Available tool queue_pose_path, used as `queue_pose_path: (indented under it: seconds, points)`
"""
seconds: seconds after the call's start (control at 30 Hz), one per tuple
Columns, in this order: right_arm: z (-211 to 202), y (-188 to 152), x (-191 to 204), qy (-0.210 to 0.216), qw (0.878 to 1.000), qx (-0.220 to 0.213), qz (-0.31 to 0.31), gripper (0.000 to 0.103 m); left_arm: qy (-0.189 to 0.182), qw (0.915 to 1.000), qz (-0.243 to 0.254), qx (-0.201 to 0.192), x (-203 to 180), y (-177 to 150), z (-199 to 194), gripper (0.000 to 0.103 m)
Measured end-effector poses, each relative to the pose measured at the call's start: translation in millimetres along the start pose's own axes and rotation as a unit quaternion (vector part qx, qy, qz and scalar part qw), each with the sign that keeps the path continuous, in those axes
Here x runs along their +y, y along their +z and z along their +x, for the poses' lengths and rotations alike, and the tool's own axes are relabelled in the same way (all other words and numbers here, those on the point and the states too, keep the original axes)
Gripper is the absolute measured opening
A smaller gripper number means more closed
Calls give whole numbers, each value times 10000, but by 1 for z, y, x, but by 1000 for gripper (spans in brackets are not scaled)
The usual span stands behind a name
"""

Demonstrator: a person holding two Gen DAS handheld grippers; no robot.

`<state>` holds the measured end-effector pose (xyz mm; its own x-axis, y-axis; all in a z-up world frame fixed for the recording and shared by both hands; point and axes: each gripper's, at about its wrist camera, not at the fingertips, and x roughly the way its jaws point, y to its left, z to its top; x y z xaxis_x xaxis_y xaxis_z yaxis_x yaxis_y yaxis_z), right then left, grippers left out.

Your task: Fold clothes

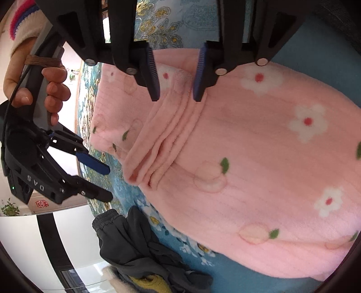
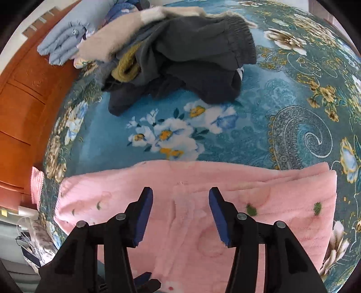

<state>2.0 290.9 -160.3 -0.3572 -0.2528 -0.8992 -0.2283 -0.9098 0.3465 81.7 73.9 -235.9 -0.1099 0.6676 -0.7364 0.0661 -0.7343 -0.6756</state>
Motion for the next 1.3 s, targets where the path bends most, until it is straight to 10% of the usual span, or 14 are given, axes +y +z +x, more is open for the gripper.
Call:
queue_pose_path:
  seconds: [0.17,0.5,0.57,0.8,0.97,1.17,1.3]
  points:
    - [-17,-19,-28,216,9993,-121,289,53,64,9998,154,-110,-6,2,0,70]
    - [-24,-68,-89,179,9962,142,835,53,444,9980,431,91,-10,15,29,69]
    - [-27,-70,-98,213,9950,118,968,53,292,9986,425,100,-9,15,29,43]
    - [-34,-70,-104,364,9929,21,1130,53,-19,9978,650,-117,-20,11,17,17]
    - [-40,-74,-102,449,9930,-98,1085,53,-337,9818,987,-1587,-34,-1,-54,15]
    - [-37,-75,-99,328,9944,-197,981,53,-3,9899,-1239,-683,50,13,-32,15]
    - [-30,-74,-96,259,9953,-103,927,53,185,9917,-1049,-714,43,13,-32,15]
